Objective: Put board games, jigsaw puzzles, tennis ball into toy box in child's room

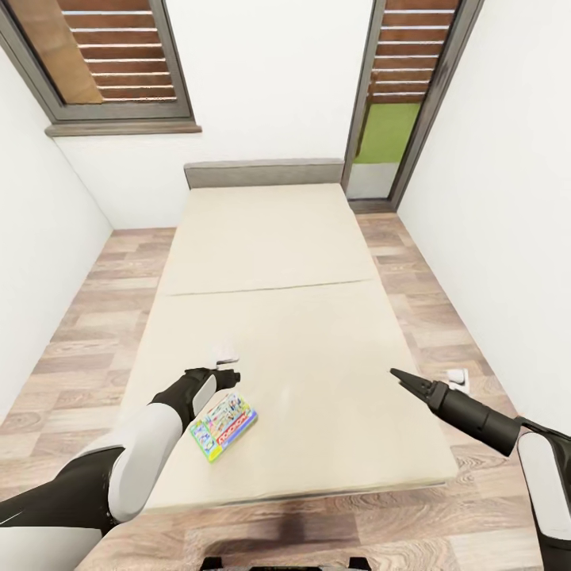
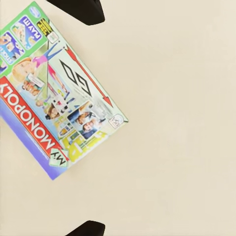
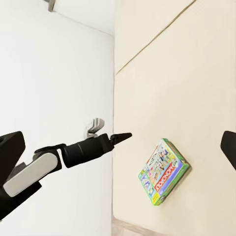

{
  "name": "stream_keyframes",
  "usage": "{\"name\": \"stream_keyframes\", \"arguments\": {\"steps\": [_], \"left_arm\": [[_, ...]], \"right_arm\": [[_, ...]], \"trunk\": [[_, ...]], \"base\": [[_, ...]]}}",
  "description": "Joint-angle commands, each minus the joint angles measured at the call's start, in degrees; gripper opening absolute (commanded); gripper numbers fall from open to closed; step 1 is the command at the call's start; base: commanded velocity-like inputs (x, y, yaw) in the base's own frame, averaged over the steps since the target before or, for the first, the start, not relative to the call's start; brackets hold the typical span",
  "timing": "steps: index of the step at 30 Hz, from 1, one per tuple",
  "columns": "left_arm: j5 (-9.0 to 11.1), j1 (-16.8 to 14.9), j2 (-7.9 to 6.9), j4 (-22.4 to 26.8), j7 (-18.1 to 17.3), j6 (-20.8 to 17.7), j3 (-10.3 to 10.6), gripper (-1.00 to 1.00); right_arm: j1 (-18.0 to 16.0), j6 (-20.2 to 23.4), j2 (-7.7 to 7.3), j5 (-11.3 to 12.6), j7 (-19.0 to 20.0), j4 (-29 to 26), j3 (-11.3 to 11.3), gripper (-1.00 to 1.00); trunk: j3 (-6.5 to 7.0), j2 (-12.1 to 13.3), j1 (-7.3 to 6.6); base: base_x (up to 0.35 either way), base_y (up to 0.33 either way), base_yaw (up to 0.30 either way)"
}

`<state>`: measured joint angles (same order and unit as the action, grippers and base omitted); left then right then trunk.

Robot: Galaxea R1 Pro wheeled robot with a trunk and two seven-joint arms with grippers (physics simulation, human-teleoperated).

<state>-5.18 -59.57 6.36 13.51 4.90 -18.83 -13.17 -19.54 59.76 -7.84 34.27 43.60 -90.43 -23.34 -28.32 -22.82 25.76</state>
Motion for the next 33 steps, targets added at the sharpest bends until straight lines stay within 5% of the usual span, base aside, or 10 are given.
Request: {"name": "stream_keyframes", "arguments": {"steps": [1, 12, 33], "left_arm": [[-0.53, -0.02, 0.06, 0.11, 0.03, -0.33, -0.46, 1.00], [-0.53, -0.02, 0.05, 0.11, 0.03, -0.33, -0.45, 1.00], [-0.58, -0.02, 0.08, 0.11, 0.01, -0.33, -0.45, 1.00]], "right_arm": [[-0.05, 0.24, -0.12, -0.30, 0.75, -0.01, -0.27, 1.00], [0.13, 0.24, -0.51, -0.91, 2.33, 0.60, -3.70, 1.00], [0.55, 0.24, -0.41, -0.28, 2.37, 0.35, -5.72, 1.00]], "trunk": [[-0.18, -0.10, 0.03], [-1.22, -0.10, 0.03], [-2.35, -0.10, 0.03]], "base": [[0.000, 0.000, 0.000], [0.000, 0.000, 0.000], [0.000, 0.000, 0.000]]}}
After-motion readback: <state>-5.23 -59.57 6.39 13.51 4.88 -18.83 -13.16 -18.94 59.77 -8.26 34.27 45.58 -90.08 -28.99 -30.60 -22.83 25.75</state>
